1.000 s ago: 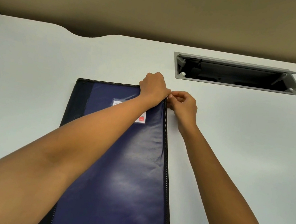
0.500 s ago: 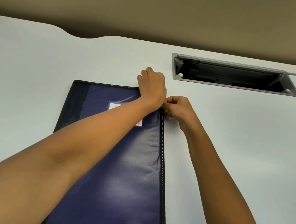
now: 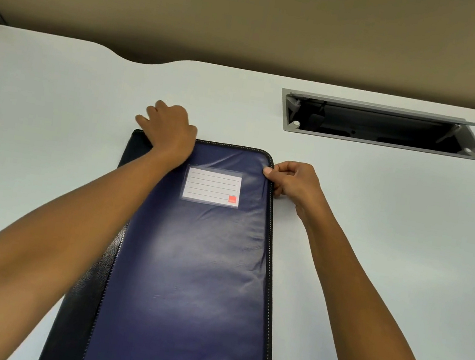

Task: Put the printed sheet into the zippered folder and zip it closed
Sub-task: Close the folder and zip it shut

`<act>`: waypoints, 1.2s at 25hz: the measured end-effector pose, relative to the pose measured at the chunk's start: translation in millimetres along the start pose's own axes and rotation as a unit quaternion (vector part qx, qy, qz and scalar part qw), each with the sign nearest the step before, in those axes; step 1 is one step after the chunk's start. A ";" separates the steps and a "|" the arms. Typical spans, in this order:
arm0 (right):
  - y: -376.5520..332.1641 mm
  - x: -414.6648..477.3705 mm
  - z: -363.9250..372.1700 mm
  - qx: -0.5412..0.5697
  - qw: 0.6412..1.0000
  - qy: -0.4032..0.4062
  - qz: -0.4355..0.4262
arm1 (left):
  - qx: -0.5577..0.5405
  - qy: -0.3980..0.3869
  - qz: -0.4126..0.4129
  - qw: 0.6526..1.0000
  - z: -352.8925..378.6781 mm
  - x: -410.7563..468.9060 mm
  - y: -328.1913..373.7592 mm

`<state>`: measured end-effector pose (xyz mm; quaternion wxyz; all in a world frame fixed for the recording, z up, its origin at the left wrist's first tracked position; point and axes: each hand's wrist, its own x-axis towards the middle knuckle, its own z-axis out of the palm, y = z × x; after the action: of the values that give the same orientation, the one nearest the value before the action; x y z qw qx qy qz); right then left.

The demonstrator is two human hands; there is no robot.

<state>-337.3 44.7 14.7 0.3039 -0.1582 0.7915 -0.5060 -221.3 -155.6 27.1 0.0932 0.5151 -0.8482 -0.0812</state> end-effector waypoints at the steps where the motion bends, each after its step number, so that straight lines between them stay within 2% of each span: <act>1: -0.3 0.3 0.4 -0.003 1.000 0.002 0.000 | 0.006 0.010 -0.008 1.000 -0.8 2.6 -12.1; 6: -2.1 1.4 3.0 -0.021 1.000 0.011 0.003 | 0.013 0.033 -0.073 0.997 -6.7 17.5 -66.0; 10: -4.1 -0.8 6.3 -0.032 0.999 0.026 0.002 | -0.027 0.028 -0.105 0.994 -8.9 19.7 -76.7; 14: -1.5 -19.2 13.0 -0.064 0.994 0.083 -0.018 | -0.134 0.040 -0.048 0.989 -9.4 -21.1 -82.3; 16: 4.3 -43.0 17.5 -0.104 0.988 0.110 -0.033 | -0.177 0.029 -0.001 0.984 -10.5 -63.7 -94.2; 20: 34.1 -113.8 21.3 -0.099 0.986 0.132 -0.036 | -0.240 -0.009 0.062 0.969 -16.2 -151.1 -130.7; 24: 56.1 -163.0 20.5 -0.077 0.987 0.136 -0.027 | -0.270 -0.032 0.069 0.960 -20.3 -213.5 -154.8; 30: 47.0 -160.6 23.5 -0.094 0.986 0.137 -0.033 | -0.272 -0.036 0.050 0.960 -21.4 -215.6 -147.2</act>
<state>-196.6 138.3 16.9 0.1592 -0.1410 0.8640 -0.4563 7.7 -32.0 -2.7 0.2032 0.4244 -0.8215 -0.3221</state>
